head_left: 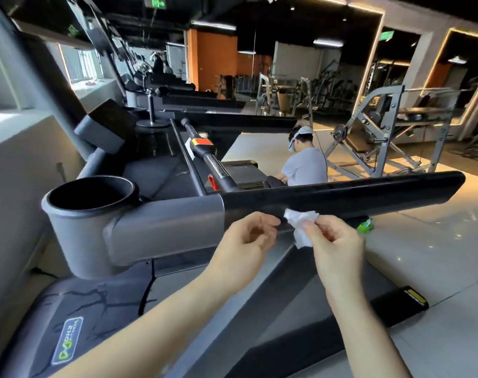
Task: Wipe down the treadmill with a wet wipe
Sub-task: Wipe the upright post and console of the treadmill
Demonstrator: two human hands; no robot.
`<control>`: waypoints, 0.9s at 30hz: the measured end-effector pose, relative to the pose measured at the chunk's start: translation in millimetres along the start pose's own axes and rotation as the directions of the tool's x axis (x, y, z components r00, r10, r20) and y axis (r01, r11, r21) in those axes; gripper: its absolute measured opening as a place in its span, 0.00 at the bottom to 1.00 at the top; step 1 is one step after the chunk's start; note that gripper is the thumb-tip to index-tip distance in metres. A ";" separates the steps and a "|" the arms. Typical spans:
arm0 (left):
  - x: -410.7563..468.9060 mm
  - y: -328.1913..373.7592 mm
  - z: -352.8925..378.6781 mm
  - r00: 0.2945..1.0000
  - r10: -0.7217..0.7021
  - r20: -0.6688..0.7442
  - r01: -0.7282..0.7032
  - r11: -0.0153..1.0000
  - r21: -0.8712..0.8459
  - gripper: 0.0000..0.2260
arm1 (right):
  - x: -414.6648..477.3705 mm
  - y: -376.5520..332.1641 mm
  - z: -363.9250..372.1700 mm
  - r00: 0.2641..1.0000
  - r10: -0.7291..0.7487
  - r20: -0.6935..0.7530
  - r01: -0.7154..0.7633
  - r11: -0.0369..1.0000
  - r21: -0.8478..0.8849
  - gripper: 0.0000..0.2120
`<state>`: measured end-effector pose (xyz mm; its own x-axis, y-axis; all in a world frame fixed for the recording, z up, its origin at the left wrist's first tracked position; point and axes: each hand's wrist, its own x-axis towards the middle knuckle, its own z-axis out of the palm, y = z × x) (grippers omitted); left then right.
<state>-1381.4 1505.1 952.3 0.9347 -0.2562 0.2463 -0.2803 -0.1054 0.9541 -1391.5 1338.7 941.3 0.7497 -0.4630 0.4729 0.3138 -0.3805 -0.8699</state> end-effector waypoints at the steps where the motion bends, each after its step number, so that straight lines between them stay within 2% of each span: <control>1: -6.0 6.8 -15.2 0.994 0.106 -0.030 -0.102 0.988 0.112 0.10 | 4.7 -5.8 5.3 0.998 -0.039 -0.047 0.038 0.999 -0.016 0.12; 2: -12.3 13.3 -31.3 0.973 0.227 -0.037 -0.212 0.947 0.242 0.09 | 9.0 -8.4 11.4 0.994 -0.069 -0.090 0.066 0.997 -0.035 0.12; 3: -18.7 20.2 -50.3 0.934 0.356 -0.021 -0.320 0.862 0.392 0.08 | 11.8 -10.4 19.4 0.989 -0.087 -0.121 0.080 0.995 -0.063 0.11; 5: -28.0 31.8 -88.3 0.835 0.545 0.077 -0.439 0.576 0.689 0.06 | 12.6 -11.0 38.2 0.984 -0.095 -0.148 0.073 0.987 -0.142 0.08; 7: -32.2 36.3 -125.2 0.780 0.600 0.176 -0.417 0.290 0.861 0.06 | 5.9 -11.3 59.4 0.987 -0.100 -0.126 0.072 0.976 -0.207 0.07; 8: -34.1 36.1 -143.2 0.776 0.601 0.193 -0.382 0.204 0.901 0.06 | 0.4 -14.8 70.6 0.986 -0.115 -0.123 0.086 0.972 -0.220 0.06; 9: -35.8 35.0 -159.1 0.784 0.591 0.191 -0.345 0.160 0.925 0.07 | -7.3 -21.5 80.9 0.983 -0.134 -0.129 0.104 0.970 -0.219 0.07; 12: -41.5 29.0 -194.4 0.813 0.562 0.151 -0.274 0.141 0.952 0.10 | -37.8 -47.9 115.9 0.960 -0.245 -0.138 0.218 0.959 -0.182 0.09; 15: -46.4 24.6 -205.2 0.805 0.580 0.125 -0.287 0.195 0.938 0.10 | -76.8 -76.8 153.9 0.903 -0.429 0.033 0.429 0.891 -0.150 0.10; 19: -51.9 23.7 -206.5 0.778 0.627 0.033 -0.289 0.310 0.906 0.11 | -96.1 -100.0 179.8 0.765 -0.595 0.245 0.630 0.771 -0.095 0.16; 21: -52.6 22.5 -206.0 0.774 0.633 0.019 -0.285 0.321 0.903 0.10 | -78.6 -91.8 170.5 0.733 -0.625 0.270 0.675 0.716 -0.178 0.10; 23: -52.4 18.5 -205.2 0.772 0.635 0.020 -0.288 0.323 0.901 0.09 | -50.6 -78.3 150.2 0.776 -0.593 0.215 0.630 0.716 -0.301 0.06; 27: -52.2 11.6 -206.5 0.772 0.635 0.030 -0.294 0.315 0.902 0.08 | 5.3 -49.4 103.4 0.904 -0.426 -0.027 0.364 0.802 -0.473 0.07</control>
<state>-1388.3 1715.6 985.7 0.5368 -0.2932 0.7912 -0.5605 -0.8248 0.0747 -1342.7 1437.8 972.3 0.5285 -0.2784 0.8020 0.2485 -0.8526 -0.4597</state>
